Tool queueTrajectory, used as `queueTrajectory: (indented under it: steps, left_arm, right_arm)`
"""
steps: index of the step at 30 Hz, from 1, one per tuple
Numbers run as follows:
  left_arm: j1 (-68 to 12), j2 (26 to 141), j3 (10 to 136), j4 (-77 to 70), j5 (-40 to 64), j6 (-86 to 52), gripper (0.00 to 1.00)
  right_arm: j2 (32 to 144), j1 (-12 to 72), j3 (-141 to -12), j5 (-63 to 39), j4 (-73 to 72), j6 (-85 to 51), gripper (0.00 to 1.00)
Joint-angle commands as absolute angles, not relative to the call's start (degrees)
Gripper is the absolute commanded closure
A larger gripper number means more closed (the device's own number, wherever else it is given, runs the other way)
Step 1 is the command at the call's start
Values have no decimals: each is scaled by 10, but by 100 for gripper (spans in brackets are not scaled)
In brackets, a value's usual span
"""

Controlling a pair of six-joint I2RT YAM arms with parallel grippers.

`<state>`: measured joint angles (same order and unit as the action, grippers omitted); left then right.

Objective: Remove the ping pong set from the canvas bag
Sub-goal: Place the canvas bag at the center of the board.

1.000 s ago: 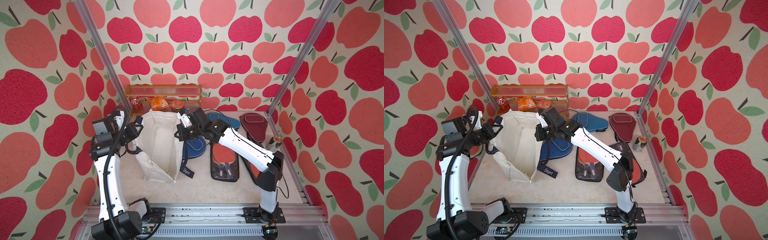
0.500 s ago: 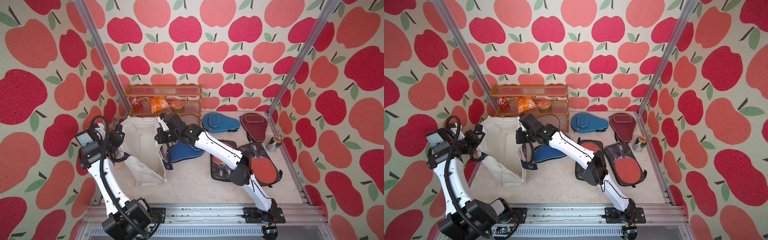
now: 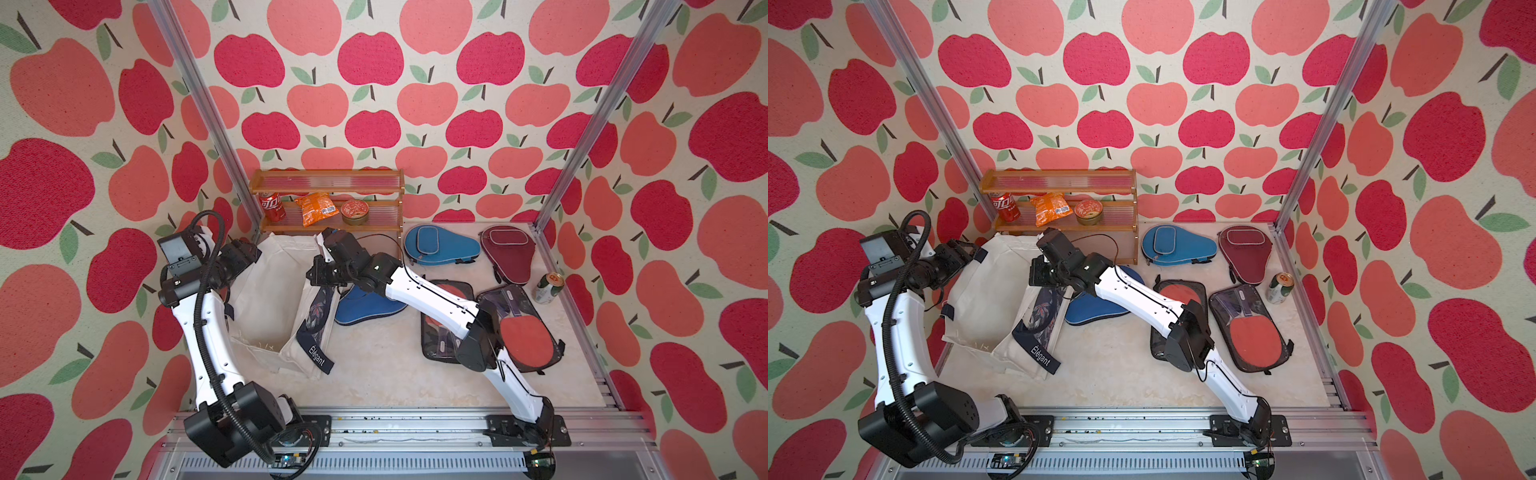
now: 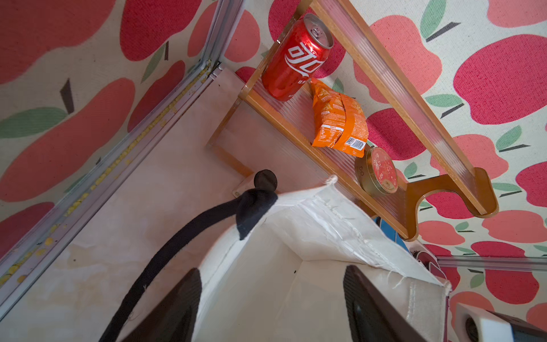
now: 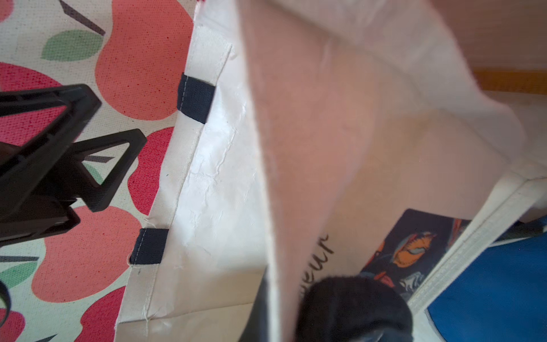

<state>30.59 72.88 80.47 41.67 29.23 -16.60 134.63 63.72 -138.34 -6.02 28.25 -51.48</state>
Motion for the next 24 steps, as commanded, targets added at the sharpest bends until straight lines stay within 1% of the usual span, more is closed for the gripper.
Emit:
queueTrajectory:
  steps: [1,8,16,19,21,24]
  left_arm:
    - [291,730,841,456,247,-140,22]
    - [278,720,892,487,237,-122,20]
    - [264,711,905,485,247,-130,19]
    - [256,705,904,483,248,-124,16]
    - [251,698,900,476,253,-121,11]
    - [244,691,896,466,263,-120,7]
  right_arm:
    - [1365,631,-1376,-72,212,-560,100]
    - [1368,643,-1351,-84,163,-593,100]
    - [1374,670,-1315,-84,96,-643,100]
    - [1384,674,-1303,-90,63,-671,100]
    - [1399,676,-1315,-97,49,-681,100]
    - [1427,678,-1340,-98,39,-689,100]
